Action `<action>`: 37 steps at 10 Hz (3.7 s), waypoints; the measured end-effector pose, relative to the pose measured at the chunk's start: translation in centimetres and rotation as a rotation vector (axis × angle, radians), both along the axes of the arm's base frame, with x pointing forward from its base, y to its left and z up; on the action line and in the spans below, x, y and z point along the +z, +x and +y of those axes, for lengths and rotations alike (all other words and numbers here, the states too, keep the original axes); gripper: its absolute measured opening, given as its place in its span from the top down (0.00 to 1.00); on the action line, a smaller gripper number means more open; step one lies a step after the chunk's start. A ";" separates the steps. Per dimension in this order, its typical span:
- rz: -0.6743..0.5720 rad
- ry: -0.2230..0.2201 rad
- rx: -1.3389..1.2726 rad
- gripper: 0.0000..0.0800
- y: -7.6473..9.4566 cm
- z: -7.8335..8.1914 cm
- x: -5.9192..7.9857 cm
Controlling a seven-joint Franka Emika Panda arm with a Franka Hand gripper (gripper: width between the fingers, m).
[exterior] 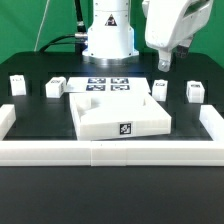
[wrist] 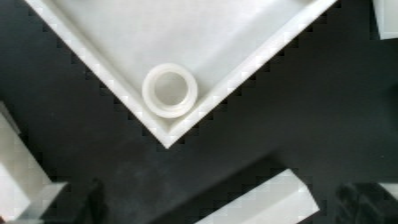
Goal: Assemble one leg
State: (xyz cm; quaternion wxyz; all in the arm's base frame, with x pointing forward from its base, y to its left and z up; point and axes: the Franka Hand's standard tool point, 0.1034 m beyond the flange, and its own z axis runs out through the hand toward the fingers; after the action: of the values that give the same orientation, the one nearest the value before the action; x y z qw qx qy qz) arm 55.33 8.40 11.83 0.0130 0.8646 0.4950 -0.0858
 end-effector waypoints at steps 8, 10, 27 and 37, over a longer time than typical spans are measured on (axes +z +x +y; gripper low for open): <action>-0.020 0.016 0.123 0.19 -1.1 -0.7 -0.7; -0.042 0.049 0.274 0.19 -2.1 -2.5 -1.4; -0.164 0.116 0.630 0.19 -6.4 -6.4 -5.8; -0.108 0.157 0.572 0.19 -11.8 -8.3 -10.8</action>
Offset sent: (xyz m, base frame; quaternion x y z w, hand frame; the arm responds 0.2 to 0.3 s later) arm 0.0000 0.0000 0.0000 0.0000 0.0000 0.0000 1.0000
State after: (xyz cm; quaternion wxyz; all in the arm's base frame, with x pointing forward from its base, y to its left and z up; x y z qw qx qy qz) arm 43.52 0.07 1.01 -0.0039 0.6917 0.7221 0.0060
